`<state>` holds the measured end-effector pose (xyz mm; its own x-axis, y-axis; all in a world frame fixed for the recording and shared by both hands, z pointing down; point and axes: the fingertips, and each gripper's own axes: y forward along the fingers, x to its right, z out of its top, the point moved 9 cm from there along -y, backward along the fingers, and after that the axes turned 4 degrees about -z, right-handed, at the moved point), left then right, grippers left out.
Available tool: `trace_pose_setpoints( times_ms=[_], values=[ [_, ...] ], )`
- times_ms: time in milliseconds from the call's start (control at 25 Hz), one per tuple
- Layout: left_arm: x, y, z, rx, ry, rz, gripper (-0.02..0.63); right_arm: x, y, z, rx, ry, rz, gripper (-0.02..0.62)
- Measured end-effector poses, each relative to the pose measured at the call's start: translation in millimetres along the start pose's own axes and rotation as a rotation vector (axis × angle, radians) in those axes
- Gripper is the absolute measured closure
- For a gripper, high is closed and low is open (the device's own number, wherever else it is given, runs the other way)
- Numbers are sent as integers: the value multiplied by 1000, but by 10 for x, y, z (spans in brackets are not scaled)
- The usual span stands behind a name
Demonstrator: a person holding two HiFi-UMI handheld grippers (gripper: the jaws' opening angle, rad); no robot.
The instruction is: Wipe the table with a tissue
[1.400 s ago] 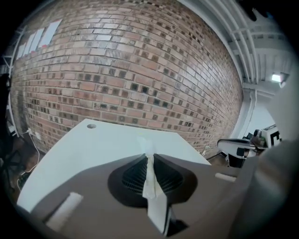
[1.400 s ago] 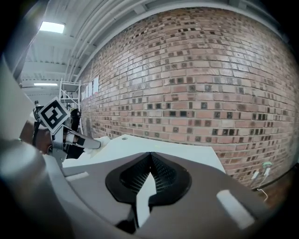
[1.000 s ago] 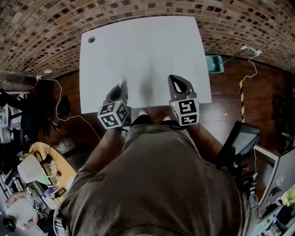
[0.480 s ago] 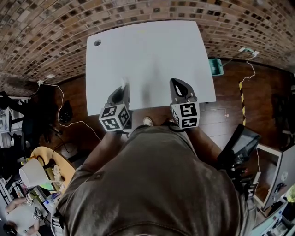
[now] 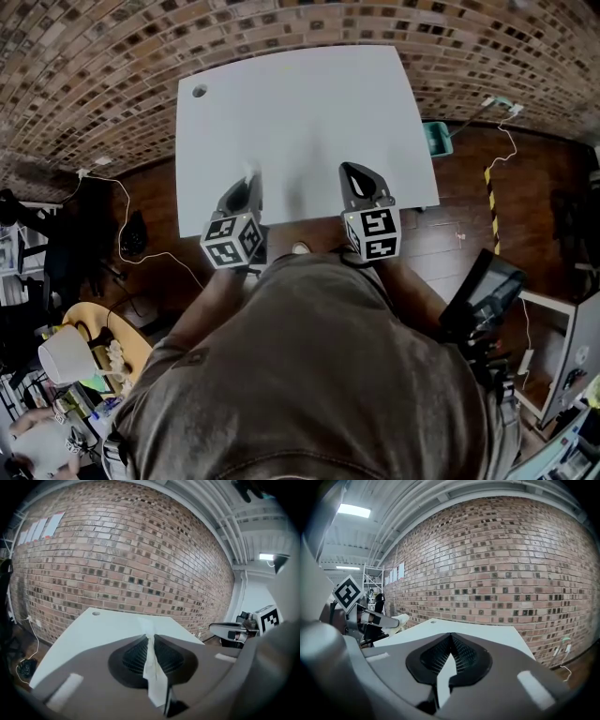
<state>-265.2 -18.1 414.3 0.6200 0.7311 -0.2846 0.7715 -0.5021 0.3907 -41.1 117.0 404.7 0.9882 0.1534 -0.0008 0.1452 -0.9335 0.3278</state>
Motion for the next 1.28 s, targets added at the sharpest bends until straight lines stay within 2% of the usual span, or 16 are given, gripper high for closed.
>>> trace_pose_setpoints(
  times_ms=[1280],
  values=[
    [-12,-52,-61,-18,-14,-34,575,-146,-88,2,-20,-30,-8,583]
  ],
)
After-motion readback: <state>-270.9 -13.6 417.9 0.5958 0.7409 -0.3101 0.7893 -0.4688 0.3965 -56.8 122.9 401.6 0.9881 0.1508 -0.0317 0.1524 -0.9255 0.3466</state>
